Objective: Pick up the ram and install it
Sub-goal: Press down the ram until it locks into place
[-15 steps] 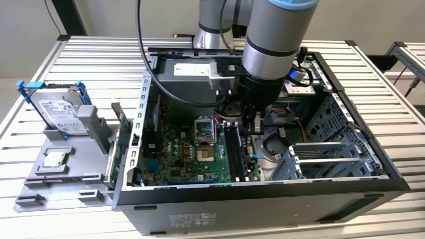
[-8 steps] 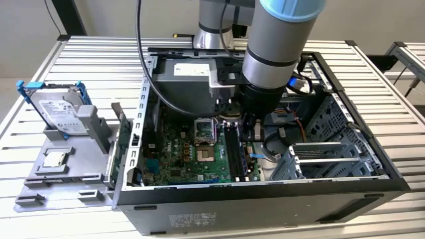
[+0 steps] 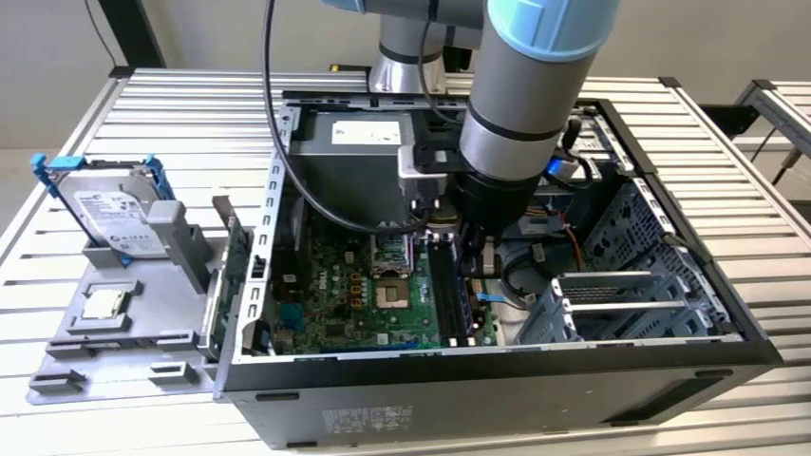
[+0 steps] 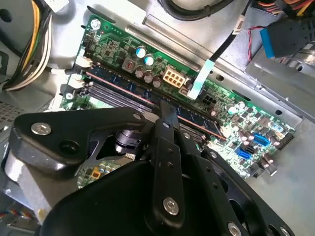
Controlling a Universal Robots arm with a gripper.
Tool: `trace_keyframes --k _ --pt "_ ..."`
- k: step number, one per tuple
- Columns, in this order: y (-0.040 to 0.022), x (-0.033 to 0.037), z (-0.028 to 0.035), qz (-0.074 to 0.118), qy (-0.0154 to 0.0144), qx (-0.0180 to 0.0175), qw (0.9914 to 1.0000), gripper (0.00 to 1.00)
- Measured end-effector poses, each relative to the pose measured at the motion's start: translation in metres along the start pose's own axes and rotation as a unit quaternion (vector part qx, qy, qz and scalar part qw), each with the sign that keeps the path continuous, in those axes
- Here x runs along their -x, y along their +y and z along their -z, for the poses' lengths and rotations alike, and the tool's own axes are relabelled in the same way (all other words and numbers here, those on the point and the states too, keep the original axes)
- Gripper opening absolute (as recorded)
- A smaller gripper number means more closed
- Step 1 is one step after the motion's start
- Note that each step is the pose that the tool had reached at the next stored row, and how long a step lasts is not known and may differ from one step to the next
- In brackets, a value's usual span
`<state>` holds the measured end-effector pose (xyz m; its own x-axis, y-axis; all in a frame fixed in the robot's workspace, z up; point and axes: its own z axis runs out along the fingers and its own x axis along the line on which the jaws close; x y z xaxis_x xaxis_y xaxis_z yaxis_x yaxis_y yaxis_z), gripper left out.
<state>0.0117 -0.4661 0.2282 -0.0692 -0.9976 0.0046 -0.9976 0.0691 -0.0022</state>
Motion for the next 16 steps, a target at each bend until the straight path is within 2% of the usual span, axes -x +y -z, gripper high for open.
trace_keyframes --k 6,8,9,10,12,16 --pt "0.0001 -0.0002 -0.0105 0.000 0.0008 0.0002 1.00000 0.00" --pt "0.0000 0.0001 -0.0104 0.000 0.0010 0.0002 1.00000 0.00" --pt "0.0000 0.0002 -0.0083 0.000 0.0005 0.0000 1.00000 0.00" --pt "0.0000 0.0006 -0.0052 0.000 -0.0015 -0.0001 1.00000 0.00" --pt "0.0000 0.0001 0.0047 0.000 -0.0001 0.0001 1.00000 0.00" --pt "0.0000 -0.0001 0.0230 0.000 -0.0001 0.0001 1.00000 0.00"
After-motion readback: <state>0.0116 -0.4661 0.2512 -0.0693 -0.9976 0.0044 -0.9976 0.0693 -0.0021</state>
